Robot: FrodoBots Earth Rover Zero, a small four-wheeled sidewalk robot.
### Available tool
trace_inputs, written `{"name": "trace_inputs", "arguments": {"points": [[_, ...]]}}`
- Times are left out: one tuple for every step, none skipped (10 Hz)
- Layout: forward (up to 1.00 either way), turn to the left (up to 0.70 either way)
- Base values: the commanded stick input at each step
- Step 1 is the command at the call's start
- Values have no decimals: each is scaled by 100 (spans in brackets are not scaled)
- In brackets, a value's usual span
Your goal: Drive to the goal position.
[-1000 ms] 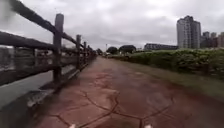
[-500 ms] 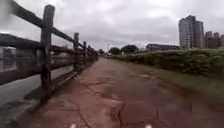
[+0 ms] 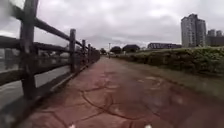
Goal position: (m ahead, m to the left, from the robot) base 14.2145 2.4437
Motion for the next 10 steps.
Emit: {"name": "trace_inputs", "arguments": {"points": [[85,1],[85,1],[85,1],[85,1],[85,1],[85,1],[85,1],[85,1],[85,1],[85,1]]}}
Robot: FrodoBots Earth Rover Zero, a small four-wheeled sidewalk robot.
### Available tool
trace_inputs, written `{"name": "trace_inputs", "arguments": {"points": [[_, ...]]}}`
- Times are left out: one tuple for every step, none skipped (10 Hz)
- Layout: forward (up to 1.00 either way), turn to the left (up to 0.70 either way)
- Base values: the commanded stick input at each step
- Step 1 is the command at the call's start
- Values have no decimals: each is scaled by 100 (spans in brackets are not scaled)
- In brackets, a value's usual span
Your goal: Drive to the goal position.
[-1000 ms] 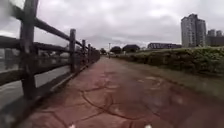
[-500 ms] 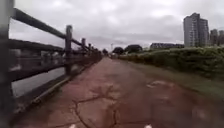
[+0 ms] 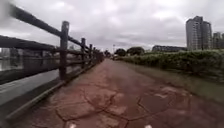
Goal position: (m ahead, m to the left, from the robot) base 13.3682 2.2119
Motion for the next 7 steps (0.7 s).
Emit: {"name": "trace_inputs", "arguments": {"points": [[85,1],[85,1],[85,1],[85,1],[85,1],[85,1],[85,1]]}}
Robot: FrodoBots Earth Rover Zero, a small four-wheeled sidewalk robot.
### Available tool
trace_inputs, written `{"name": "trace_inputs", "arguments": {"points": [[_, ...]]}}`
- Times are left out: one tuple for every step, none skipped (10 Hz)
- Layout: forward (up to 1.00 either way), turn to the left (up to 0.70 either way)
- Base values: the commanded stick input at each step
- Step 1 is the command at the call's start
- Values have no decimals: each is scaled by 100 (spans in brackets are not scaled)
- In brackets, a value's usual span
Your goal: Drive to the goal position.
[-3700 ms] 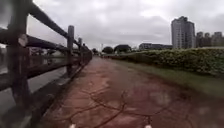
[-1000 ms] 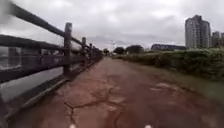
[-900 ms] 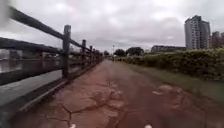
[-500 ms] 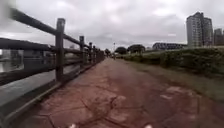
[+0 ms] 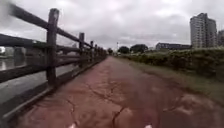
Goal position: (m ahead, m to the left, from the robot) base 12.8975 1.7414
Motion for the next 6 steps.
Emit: {"name": "trace_inputs", "arguments": {"points": [[85,1],[85,1],[85,1],[85,1],[85,1],[85,1]]}}
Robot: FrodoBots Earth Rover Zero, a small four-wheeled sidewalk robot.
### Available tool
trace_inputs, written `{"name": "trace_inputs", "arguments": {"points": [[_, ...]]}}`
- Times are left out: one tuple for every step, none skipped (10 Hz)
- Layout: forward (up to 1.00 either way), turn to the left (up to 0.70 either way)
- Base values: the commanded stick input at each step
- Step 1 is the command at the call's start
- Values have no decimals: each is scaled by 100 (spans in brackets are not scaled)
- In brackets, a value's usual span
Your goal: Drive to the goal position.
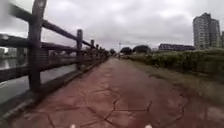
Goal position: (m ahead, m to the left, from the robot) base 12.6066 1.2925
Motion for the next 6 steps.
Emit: {"name": "trace_inputs", "arguments": {"points": [[85,1],[85,1],[85,1],[85,1],[85,1],[85,1]]}}
